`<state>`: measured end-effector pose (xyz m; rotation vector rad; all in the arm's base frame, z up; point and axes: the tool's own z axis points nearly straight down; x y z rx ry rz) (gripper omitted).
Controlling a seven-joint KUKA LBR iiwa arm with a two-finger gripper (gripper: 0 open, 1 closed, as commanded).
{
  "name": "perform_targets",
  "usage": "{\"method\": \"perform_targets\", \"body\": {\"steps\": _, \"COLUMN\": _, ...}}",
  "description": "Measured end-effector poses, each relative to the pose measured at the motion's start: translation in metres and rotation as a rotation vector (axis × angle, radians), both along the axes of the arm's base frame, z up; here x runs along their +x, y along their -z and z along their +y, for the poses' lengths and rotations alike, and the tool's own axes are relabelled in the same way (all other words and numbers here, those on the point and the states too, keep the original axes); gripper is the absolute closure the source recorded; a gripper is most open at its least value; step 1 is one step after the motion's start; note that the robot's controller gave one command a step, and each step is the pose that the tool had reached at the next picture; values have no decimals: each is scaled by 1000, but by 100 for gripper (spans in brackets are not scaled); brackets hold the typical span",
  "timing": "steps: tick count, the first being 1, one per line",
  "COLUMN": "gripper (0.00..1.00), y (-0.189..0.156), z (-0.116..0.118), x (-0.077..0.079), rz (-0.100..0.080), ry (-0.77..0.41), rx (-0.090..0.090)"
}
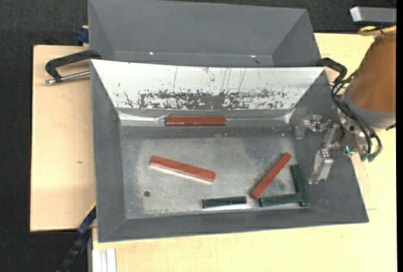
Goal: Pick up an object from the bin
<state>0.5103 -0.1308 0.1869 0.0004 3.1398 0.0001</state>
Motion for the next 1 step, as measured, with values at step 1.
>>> {"method": "perform_targets", "body": {"steps": 1, "gripper": 0, "y": 24, "z": 0, "x": 4, "rz": -8, "ry": -138, "rx": -3}}
